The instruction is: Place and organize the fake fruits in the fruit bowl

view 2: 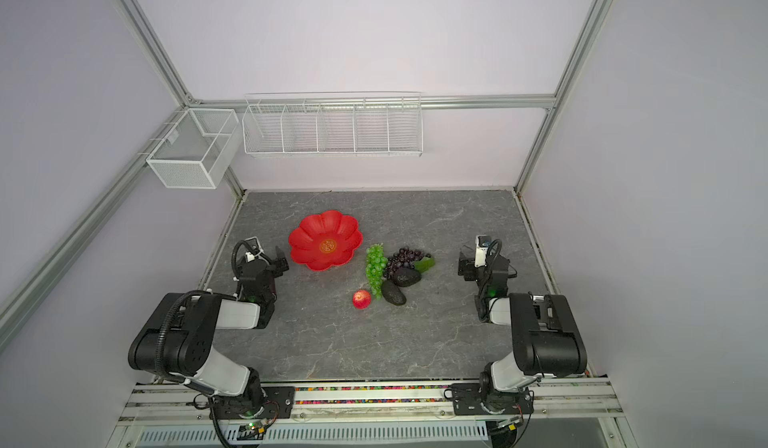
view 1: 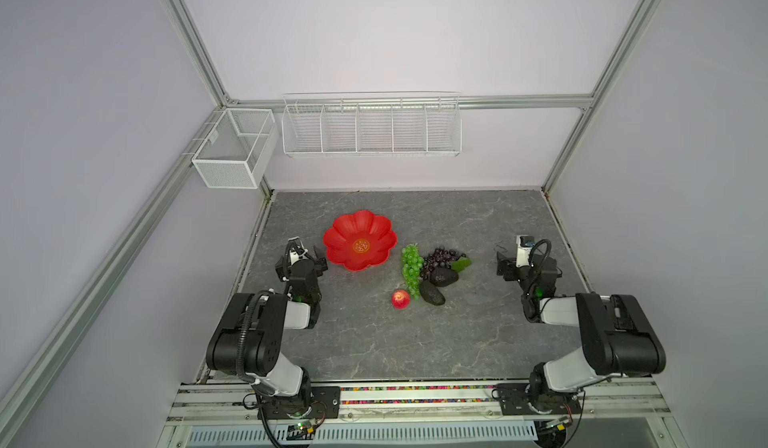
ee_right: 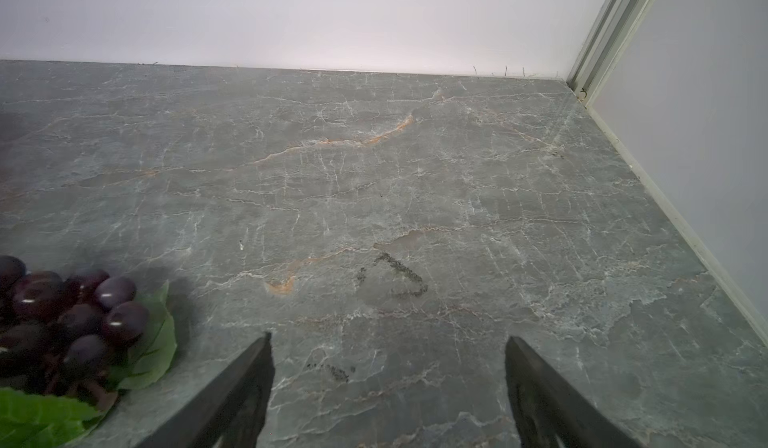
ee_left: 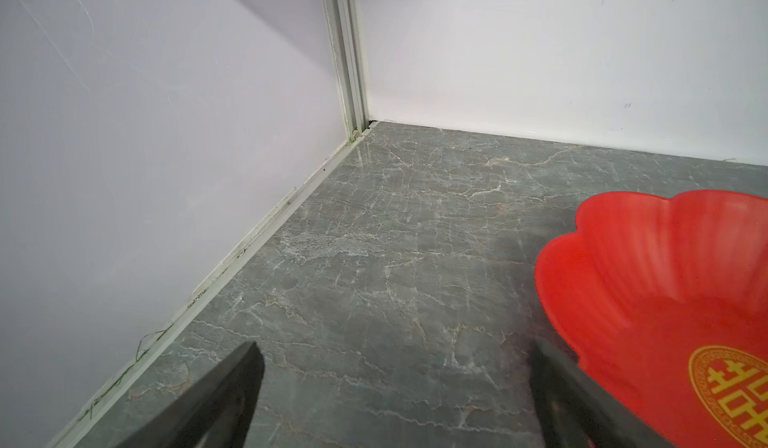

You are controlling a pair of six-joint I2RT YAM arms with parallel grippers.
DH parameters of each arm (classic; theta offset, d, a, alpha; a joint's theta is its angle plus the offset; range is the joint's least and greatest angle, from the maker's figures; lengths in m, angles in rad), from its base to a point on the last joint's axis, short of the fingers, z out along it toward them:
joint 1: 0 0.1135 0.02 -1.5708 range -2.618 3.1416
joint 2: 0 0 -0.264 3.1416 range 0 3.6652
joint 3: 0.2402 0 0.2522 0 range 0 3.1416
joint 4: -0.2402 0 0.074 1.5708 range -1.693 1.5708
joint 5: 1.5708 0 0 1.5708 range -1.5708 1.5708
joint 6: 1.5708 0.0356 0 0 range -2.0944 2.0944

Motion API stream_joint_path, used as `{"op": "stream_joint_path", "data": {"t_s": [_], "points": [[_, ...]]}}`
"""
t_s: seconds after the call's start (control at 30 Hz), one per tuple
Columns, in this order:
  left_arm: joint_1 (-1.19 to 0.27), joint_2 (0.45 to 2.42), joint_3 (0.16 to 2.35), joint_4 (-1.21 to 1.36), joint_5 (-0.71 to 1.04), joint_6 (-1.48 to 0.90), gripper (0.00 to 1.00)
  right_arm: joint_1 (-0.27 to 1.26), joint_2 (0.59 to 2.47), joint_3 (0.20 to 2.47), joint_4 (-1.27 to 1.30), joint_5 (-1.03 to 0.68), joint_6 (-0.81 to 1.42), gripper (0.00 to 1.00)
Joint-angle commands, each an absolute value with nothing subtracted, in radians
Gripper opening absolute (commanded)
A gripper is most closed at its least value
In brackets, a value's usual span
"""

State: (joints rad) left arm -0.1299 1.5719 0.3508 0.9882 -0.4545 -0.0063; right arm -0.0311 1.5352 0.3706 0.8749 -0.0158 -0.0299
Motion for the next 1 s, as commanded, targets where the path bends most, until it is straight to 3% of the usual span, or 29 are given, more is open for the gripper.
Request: {"op": "stream_joint_path", "data": {"t_s": [0.0, 0.8, 0.97], "points": [[-0.125, 1.568, 0.369, 0.986, -0.448, -0.012, 0.99, -0.028, 1.533, 0.383, 0.876, -0.007, -0.035, 0.88], [-0.124, 1.566, 0.356, 1.011, -0.467, -0.019, 0.99, -0.026, 1.53, 0.381, 0.882, 0.001, -0.036, 0.88], [-0.155, 1.432, 0.307, 0.997, -0.539, -0.001, 0.99, -0.011, 1.358, 0.33, 0.837, 0.096, -0.02, 0.88]]}}
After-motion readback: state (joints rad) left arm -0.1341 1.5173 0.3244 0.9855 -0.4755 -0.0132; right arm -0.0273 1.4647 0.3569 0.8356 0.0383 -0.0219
